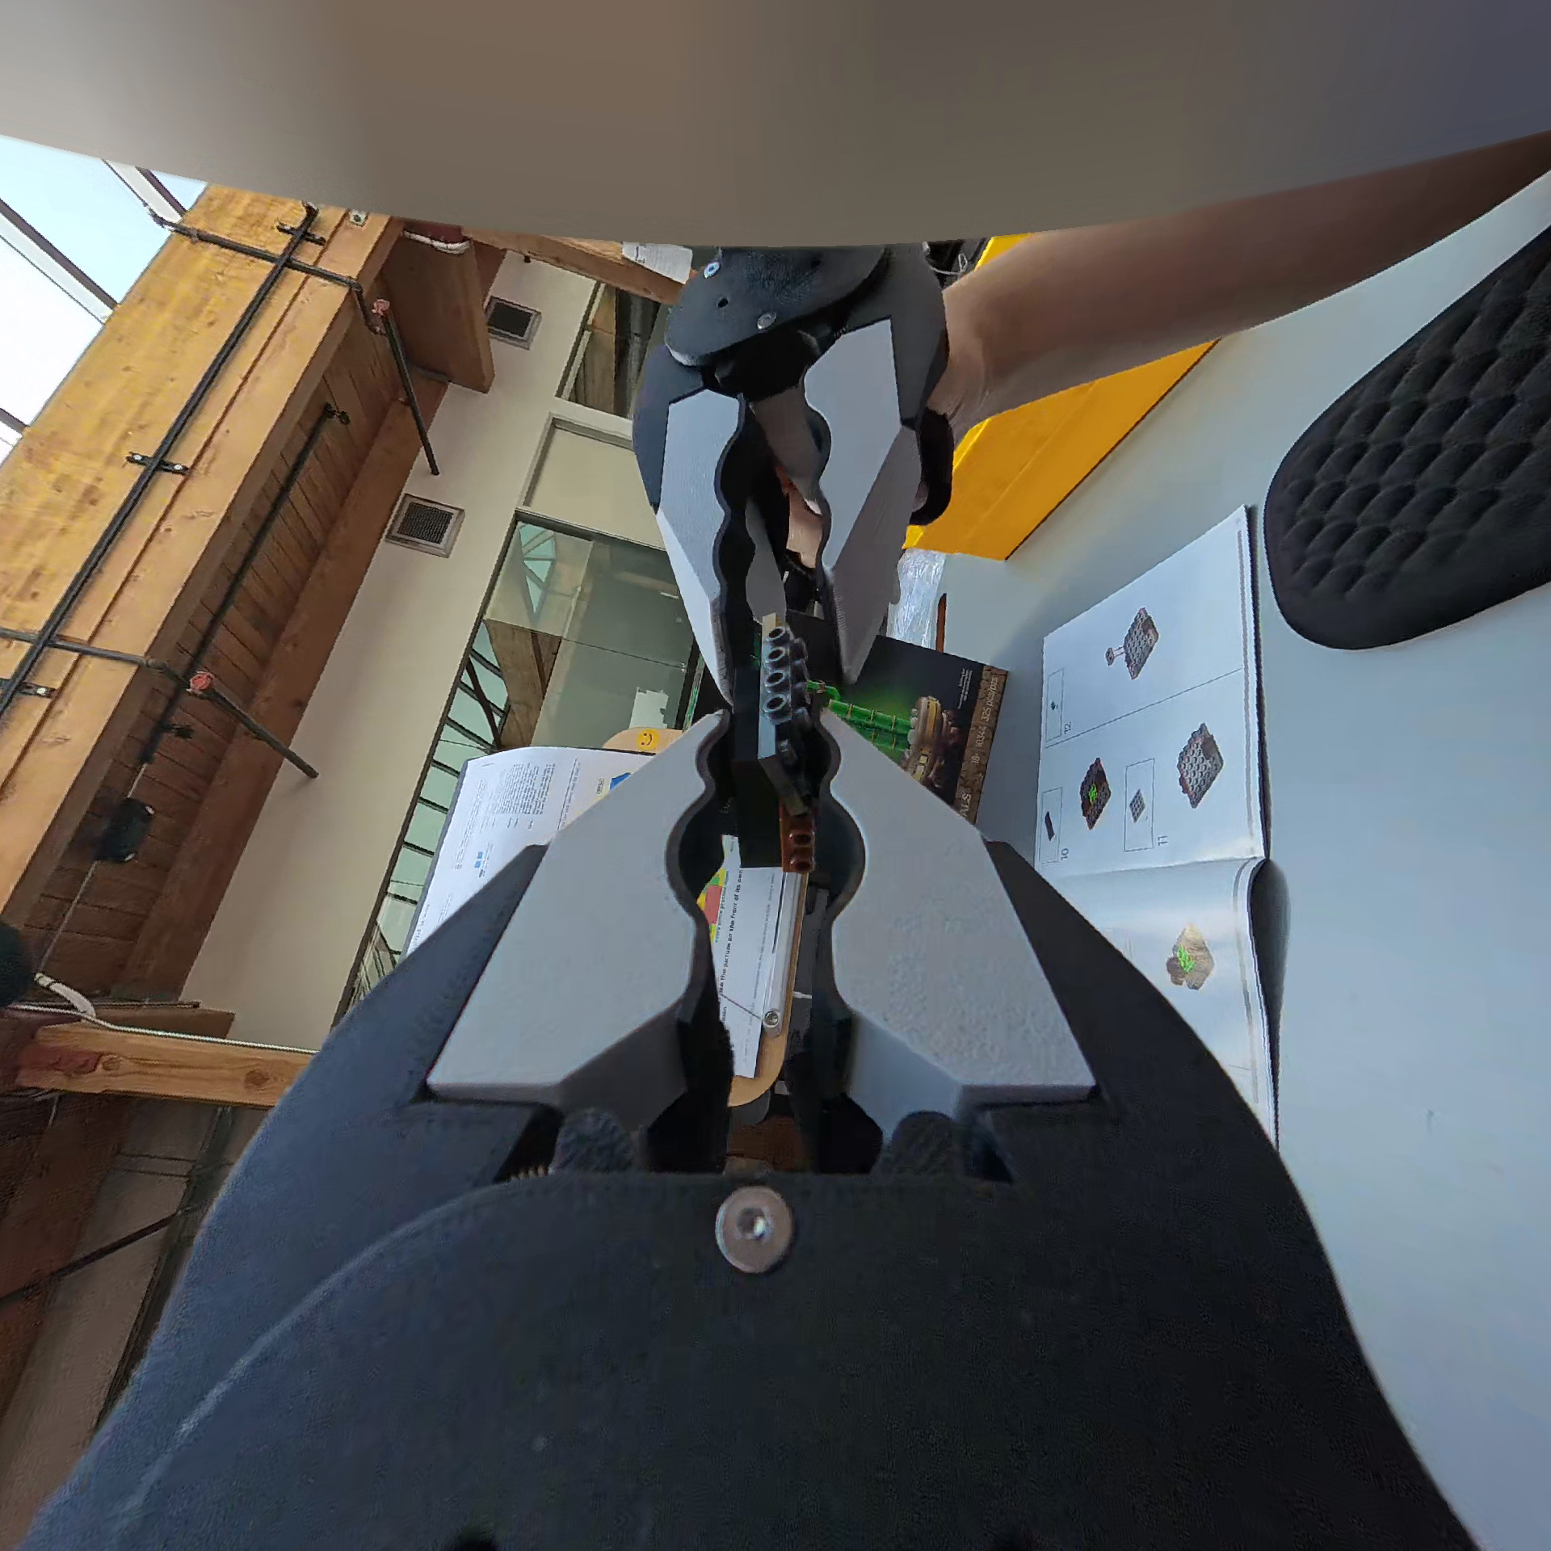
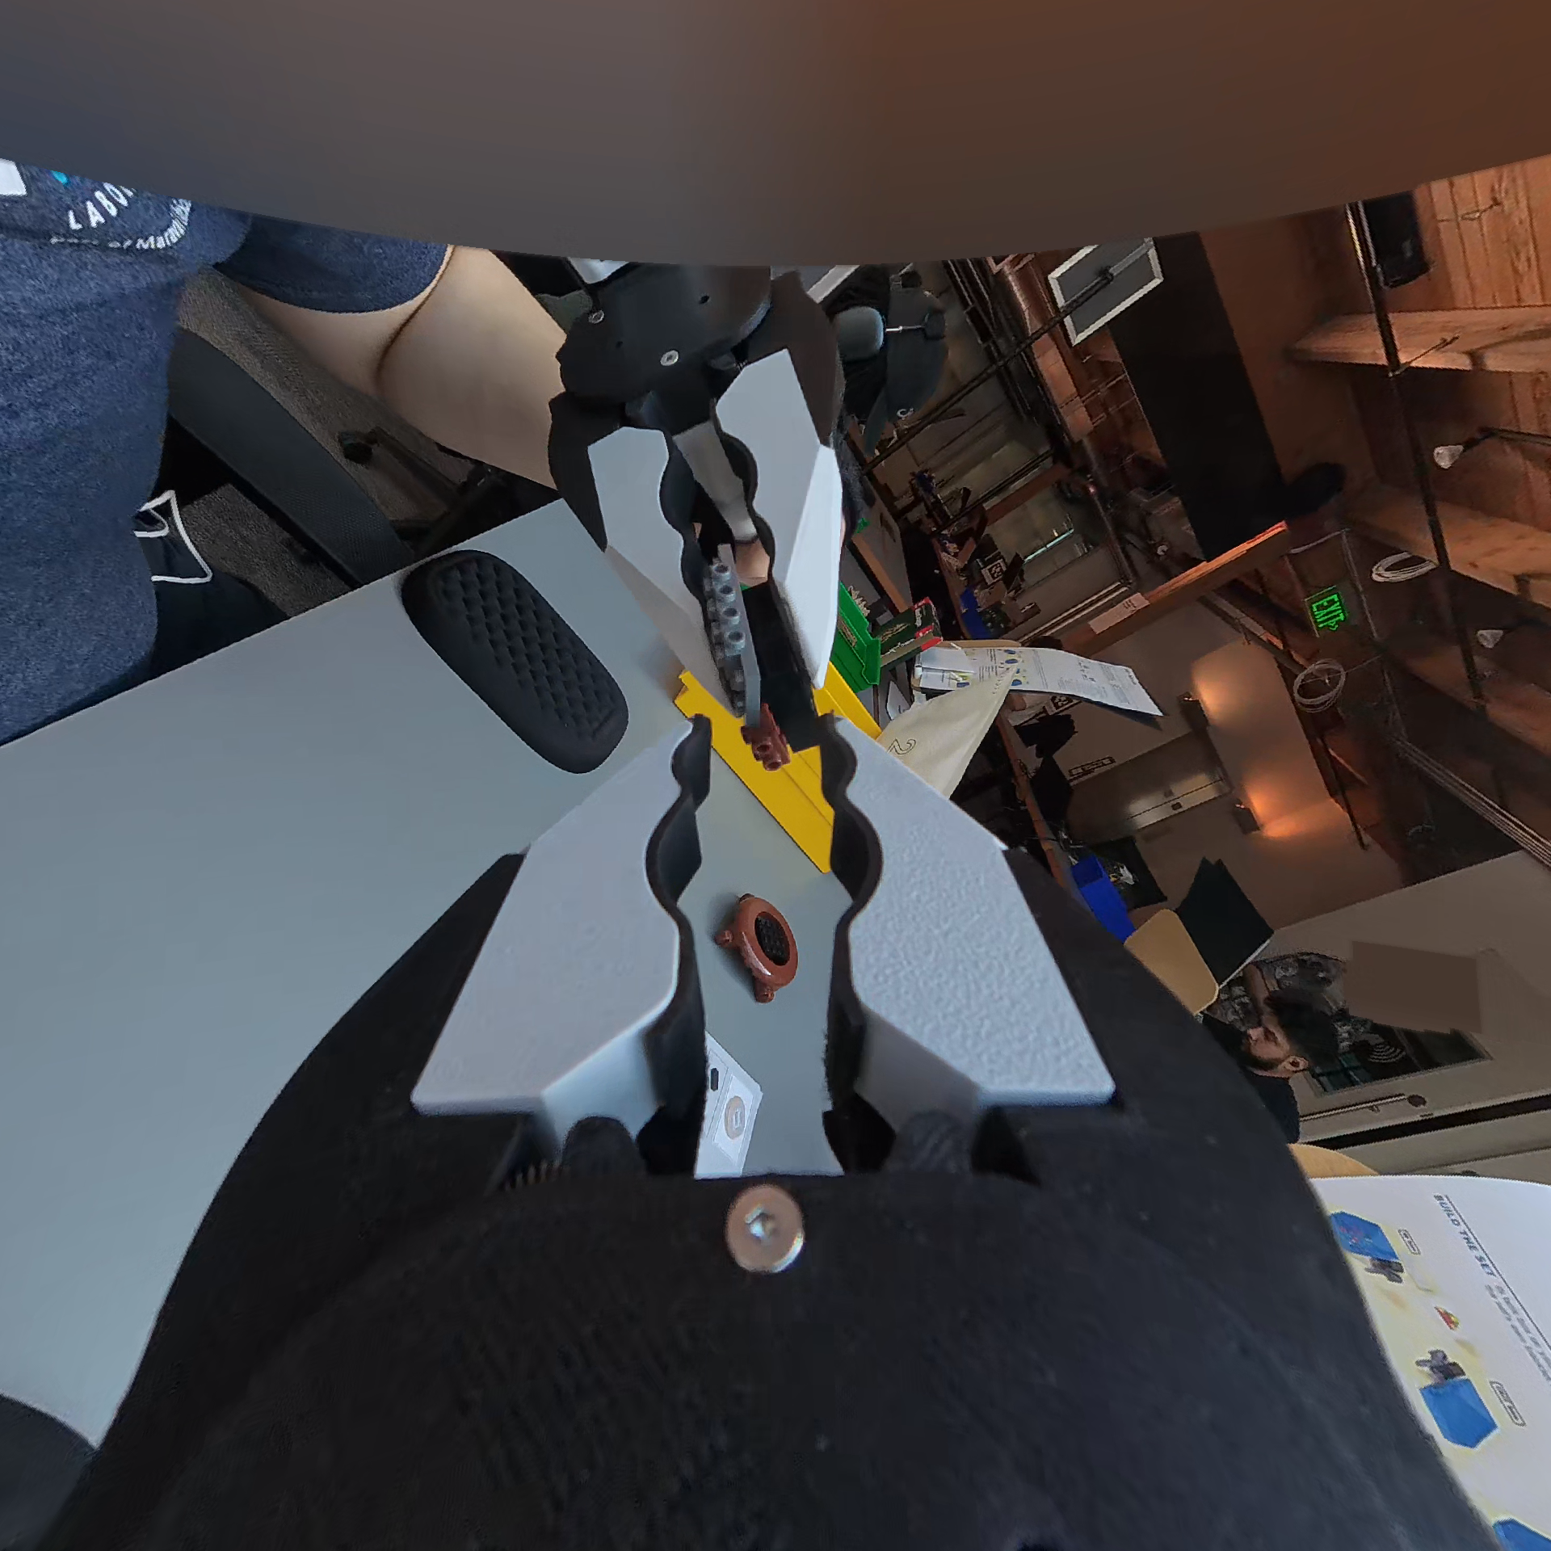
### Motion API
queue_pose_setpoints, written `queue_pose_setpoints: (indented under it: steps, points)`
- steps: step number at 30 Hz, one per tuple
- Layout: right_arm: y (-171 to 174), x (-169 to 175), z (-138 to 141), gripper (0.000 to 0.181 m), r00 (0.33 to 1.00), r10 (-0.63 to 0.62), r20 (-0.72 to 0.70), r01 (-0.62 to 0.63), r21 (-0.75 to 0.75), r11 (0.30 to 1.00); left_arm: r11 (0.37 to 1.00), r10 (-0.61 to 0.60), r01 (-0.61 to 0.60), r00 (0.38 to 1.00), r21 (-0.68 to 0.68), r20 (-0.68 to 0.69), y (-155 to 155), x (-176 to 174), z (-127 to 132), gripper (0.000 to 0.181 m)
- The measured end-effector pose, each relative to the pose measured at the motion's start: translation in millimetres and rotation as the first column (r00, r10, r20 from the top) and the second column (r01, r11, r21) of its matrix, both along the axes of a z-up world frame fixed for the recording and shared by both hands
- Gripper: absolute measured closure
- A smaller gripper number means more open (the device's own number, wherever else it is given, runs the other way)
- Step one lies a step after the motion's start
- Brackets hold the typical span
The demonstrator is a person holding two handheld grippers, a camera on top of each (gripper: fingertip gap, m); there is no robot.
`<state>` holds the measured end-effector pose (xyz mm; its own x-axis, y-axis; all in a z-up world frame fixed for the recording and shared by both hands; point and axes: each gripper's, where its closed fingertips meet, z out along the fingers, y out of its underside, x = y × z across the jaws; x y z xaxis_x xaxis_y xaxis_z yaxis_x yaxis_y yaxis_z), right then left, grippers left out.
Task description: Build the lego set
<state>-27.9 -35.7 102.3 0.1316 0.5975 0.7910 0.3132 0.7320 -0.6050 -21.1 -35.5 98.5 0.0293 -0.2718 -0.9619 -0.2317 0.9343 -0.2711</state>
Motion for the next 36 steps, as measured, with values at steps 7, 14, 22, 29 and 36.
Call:
queue_pose_setpoints:
  steps: [7,14,22,29,36]
  points:
    - [-18.6,-6.8,10.7,0.154,1.0,0.019,-0.008,-0.019,0.043,0.999,0.998,0.015,-0.014,1.0,0.064,-0.014,-1.7,-0.5,-3.4,0.168]
    - [-12.8,-11.1,4.8,0.154,0.999,-0.034,0.03,0.032,0.061,0.998,0.999,0.005,-0.004,1.0,0.054,-0.017,-6.0,1.0,-2.8,0.168]
    - [2.9,-3.0,-3.3,0.151,1.0,-0.024,0.02,0.028,-0.253,0.967,0.926,-0.023,0.012,0.999,-0.377,-0.024,7.5,3.6,-4.8,0.168]
    - [46.4,7.8,3.0,0.144,0.955,-0.008,-0.298,-0.226,-0.74,0.633,0.347,0.007,0.07,0.997,-0.935,0.077,48.1,2.0,-0.1,0.167]
    - [68.4,-9.3,-23.4,0.147,0.945,-0.077,-0.317,-0.269,-0.89,0.368,-0.058,0.015,0.118,0.993,-0.991,0.117,62.8,1.6,-9.5,0.167]
